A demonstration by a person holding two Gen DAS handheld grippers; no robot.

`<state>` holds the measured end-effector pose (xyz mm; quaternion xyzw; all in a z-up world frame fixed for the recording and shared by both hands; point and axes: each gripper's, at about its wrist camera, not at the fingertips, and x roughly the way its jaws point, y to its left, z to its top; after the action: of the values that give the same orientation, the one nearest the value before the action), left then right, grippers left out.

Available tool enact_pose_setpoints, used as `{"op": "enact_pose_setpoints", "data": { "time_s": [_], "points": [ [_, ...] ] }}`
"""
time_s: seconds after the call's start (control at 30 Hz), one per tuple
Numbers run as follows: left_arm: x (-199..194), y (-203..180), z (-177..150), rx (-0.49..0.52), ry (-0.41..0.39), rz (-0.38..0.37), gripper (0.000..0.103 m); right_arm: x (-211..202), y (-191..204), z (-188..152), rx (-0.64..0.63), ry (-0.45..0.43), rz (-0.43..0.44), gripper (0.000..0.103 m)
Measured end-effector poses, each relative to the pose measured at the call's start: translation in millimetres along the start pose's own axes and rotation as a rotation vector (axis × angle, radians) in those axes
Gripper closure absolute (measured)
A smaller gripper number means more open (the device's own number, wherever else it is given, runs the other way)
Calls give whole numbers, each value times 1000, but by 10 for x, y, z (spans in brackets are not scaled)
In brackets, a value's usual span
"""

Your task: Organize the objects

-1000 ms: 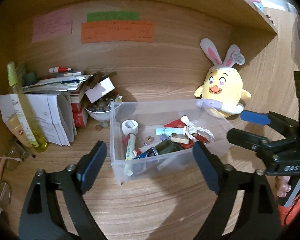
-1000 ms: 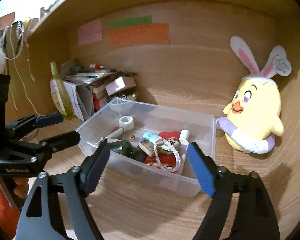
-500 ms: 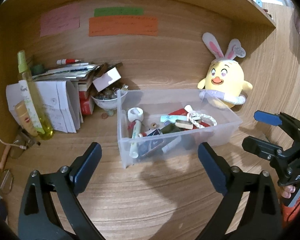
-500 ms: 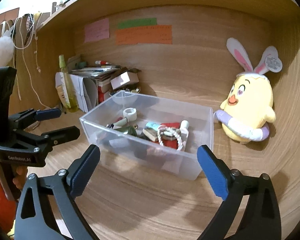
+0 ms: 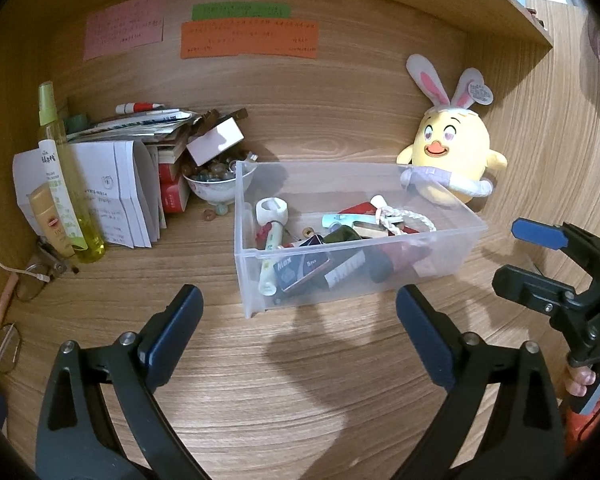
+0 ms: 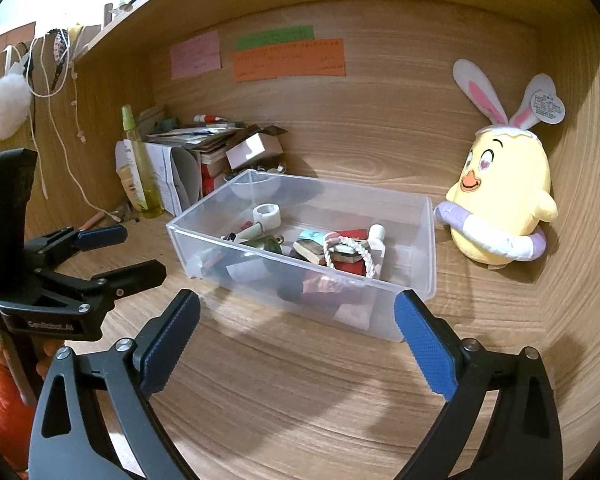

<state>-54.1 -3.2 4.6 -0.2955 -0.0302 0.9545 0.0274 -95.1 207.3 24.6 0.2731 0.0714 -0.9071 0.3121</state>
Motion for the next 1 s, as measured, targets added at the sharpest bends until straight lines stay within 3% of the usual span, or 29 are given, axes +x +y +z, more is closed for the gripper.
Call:
{"op": "enact_pose_setpoints", "data": {
  "time_s": [1.0],
  "points": [
    [-16,-59,-12,5,-2,-12,5,-35,44,-29,2,-2,10,6]
  ]
}}
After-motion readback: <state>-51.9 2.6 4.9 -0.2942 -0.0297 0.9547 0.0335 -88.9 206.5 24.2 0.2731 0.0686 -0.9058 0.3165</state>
